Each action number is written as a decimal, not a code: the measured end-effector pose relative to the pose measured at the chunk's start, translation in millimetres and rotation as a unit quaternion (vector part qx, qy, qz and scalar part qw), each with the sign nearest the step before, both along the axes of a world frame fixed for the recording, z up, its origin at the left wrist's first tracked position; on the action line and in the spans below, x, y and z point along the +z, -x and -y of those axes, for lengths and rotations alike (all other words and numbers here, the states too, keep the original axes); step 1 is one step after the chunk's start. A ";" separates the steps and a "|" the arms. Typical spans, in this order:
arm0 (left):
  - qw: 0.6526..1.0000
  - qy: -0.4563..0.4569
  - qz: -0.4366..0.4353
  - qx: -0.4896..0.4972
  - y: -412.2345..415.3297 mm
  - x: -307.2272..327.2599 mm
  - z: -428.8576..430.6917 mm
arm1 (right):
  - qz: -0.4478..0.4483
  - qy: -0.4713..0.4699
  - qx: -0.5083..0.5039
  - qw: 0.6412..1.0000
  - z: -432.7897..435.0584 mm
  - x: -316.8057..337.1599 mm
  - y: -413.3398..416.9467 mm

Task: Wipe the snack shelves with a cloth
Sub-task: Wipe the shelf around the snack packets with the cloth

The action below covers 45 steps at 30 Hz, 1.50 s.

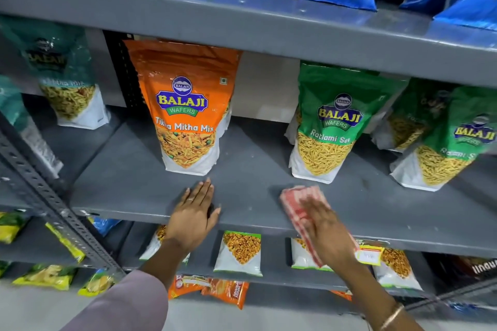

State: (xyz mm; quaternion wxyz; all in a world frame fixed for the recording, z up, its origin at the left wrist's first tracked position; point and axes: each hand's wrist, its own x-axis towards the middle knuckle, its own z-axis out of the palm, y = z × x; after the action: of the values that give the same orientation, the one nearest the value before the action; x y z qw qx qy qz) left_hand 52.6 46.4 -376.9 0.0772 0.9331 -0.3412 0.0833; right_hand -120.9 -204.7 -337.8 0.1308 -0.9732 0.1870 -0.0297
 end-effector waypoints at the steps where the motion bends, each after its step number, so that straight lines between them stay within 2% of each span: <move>1: 1.000 -0.005 0.014 -0.015 -2.0 6.2 6.1 | -0.008 0.012 -0.063 0.998 1.9 3.0 3.2; 4: 1.000 -0.019 -0.010 -0.017 -5.9 7.1 4.4 | -0.079 0.046 -0.083 0.992 -31.2 -0.4 -33.4; 7: 1.000 0.000 0.002 -0.010 -5.1 2.3 -3.2 | -0.079 0.015 -0.025 0.996 -89.6 -0.7 -81.1; 10: 1.000 0.008 -0.010 -0.004 -0.5 3.8 -1.7 | -0.076 0.018 0.070 0.994 -100.0 13.1 -81.7; 11: 1.000 0.005 -0.014 -0.007 1.7 2.9 -0.7 | -0.079 0.015 0.069 0.994 -89.7 14.2 -74.8; 15: 0.999 0.000 -0.033 -0.015 3.4 -0.2 0.0 | -0.082 -0.011 -0.050 0.995 -60.4 7.7 -66.1; 18: 0.999 0.009 -0.035 -0.017 -1.2 4.4 -0.5 | -0.074 0.005 0.064 0.995 -78.3 12.9 -87.0; 20: 0.999 0.006 -0.030 -0.024 -3.5 6.8 -3.0 | -0.068 -0.014 0.092 0.993 -73.2 18.8 -106.5; 24: 0.999 0.008 -0.025 -0.042 -3.2 7.9 -5.5 | -0.028 -0.044 -0.071 0.996 -41.7 13.7 -147.0; 25: 0.999 0.012 -0.021 -0.041 -3.2 7.3 -5.3 | -0.020 -0.031 -0.074 0.997 -45.1 8.5 -152.9; 29: 0.998 0.040 0.016 -0.037 -3.9 1.2 -3.4 | -0.005 -0.037 0.140 0.989 -55.5 7.1 -158.5; 30: 0.998 0.047 0.018 -0.036 -3.7 0.8 -3.2 | -0.010 -0.046 0.127 0.991 -47.5 7.1 -163.5; 33: 0.997 0.060 0.028 -0.037 -3.7 1.6 -2.1 | -0.009 -0.074 -0.087 0.993 -26.2 8.5 -188.5; 34: 0.997 0.060 0.029 -0.037 -3.8 1.9 -1.7 | -0.015 -0.066 -0.119 0.991 -28.6 10.2 -196.7; 38: 0.998 0.052 0.003 -0.039 -5.0 0.9 -4.1 | -0.029 -0.057 -0.014 0.998 -31.6 9.0 -226.8; 41: 0.997 0.058 -0.002 -0.046 -3.8 -1.2 -4.8 | -0.103 -0.108 -0.101 0.984 -10.0 18.0 -244.5; 42: 0.997 0.057 0.002 -0.046 -3.7 -1.9 -4.6 | -0.123 -0.141 -0.095 0.978 -12.0 25.3 -246.0; 44: 0.997 0.054 0.011 -0.052 -5.2 -3.2 -5.3 | -0.098 -0.211 -0.095 0.968 -16.8 28.5 -259.4; 45: 0.997 0.053 0.015 -0.052 -5.9 -3.9 -5.6 | -0.076 -0.218 -0.087 0.969 -20.2 36.8 -259.7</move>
State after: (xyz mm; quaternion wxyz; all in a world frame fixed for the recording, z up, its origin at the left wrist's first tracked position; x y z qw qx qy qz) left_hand 58.4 52.0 -380.7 0.1261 0.9073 -0.3854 0.1111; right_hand 138.8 -184.5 -301.1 0.3221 -0.9004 0.2825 0.0748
